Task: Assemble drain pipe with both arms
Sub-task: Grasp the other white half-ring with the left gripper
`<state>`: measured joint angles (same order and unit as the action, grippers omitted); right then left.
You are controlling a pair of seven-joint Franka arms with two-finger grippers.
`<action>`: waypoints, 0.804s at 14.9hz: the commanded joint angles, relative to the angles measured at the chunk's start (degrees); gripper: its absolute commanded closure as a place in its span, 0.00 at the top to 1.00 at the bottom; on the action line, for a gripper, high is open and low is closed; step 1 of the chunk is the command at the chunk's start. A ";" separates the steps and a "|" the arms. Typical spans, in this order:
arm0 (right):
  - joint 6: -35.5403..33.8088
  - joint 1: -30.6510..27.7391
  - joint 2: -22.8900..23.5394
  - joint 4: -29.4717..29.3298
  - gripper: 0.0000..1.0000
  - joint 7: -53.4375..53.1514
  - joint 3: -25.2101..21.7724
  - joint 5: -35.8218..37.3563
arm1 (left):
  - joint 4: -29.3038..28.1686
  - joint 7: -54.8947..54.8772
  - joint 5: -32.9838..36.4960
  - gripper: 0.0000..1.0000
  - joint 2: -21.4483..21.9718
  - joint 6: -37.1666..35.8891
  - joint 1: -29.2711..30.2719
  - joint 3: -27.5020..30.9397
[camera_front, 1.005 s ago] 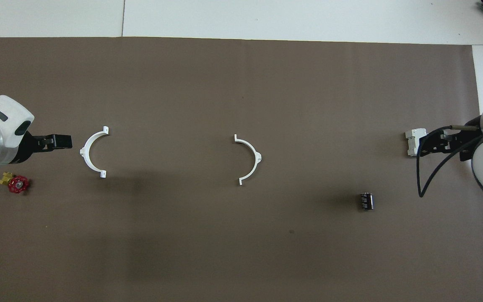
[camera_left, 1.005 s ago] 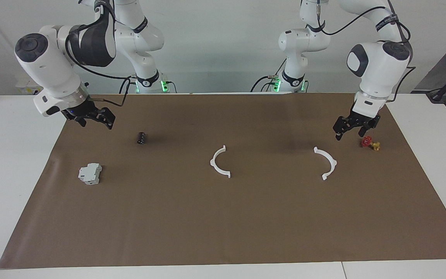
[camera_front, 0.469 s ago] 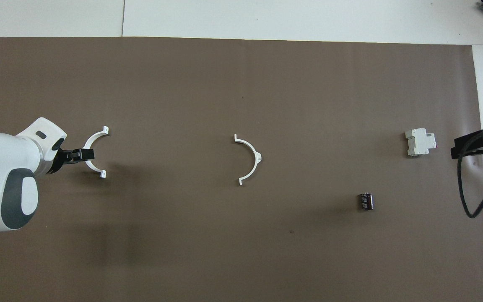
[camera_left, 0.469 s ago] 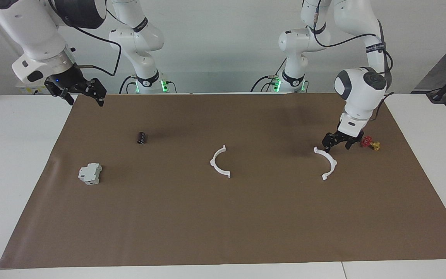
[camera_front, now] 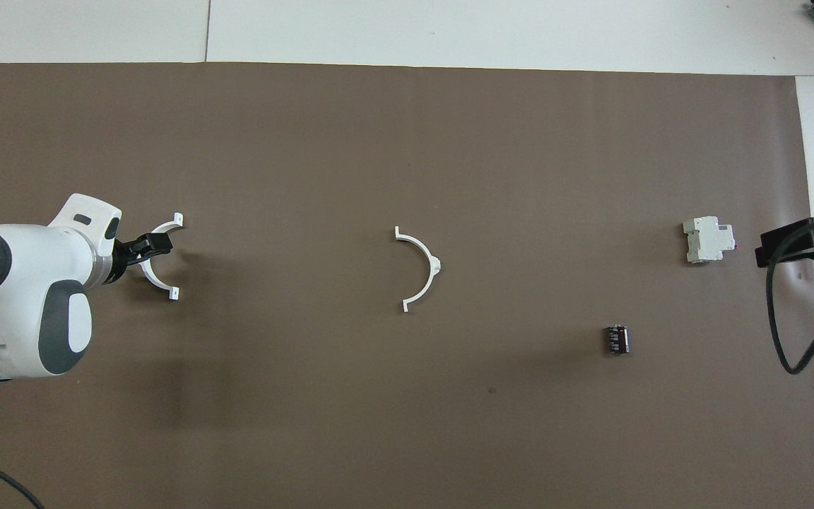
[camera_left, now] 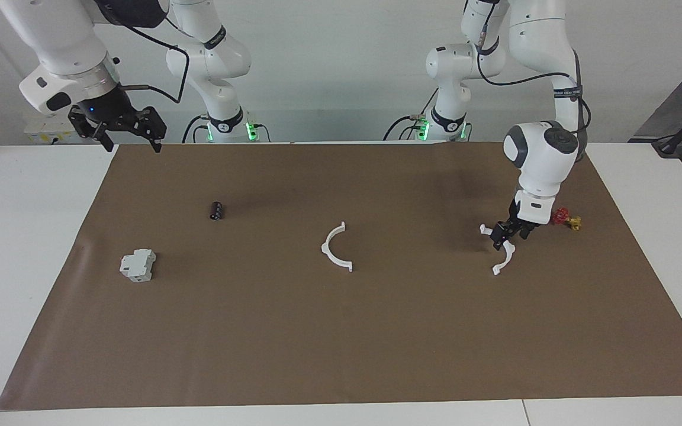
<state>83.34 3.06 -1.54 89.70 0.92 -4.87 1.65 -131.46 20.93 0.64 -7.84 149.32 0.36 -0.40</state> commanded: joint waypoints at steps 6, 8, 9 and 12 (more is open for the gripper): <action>3.93 -0.86 -1.01 3.03 1.00 1.45 -0.14 -1.13 | 1.03 -2.19 -0.37 0.96 -1.03 0.98 -1.33 0.31; 3.93 -0.95 -1.01 2.94 1.00 1.45 -0.14 -1.13 | 1.03 -4.04 -0.29 0.96 -1.12 1.06 -1.33 0.31; 3.93 -0.95 -1.01 2.94 1.00 1.45 -0.14 -1.13 | 1.03 -5.45 -0.29 0.96 -1.03 0.98 -1.33 0.31; 3.93 -1.04 -1.01 2.94 1.00 1.54 -0.14 -1.13 | 0.85 -8.35 -0.29 0.96 -1.03 0.45 -1.24 0.49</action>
<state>86.02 2.72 -1.54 91.27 0.94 -5.07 1.25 -131.16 15.53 0.65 -8.21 149.77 -0.39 -0.62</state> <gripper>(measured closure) 0.000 0.035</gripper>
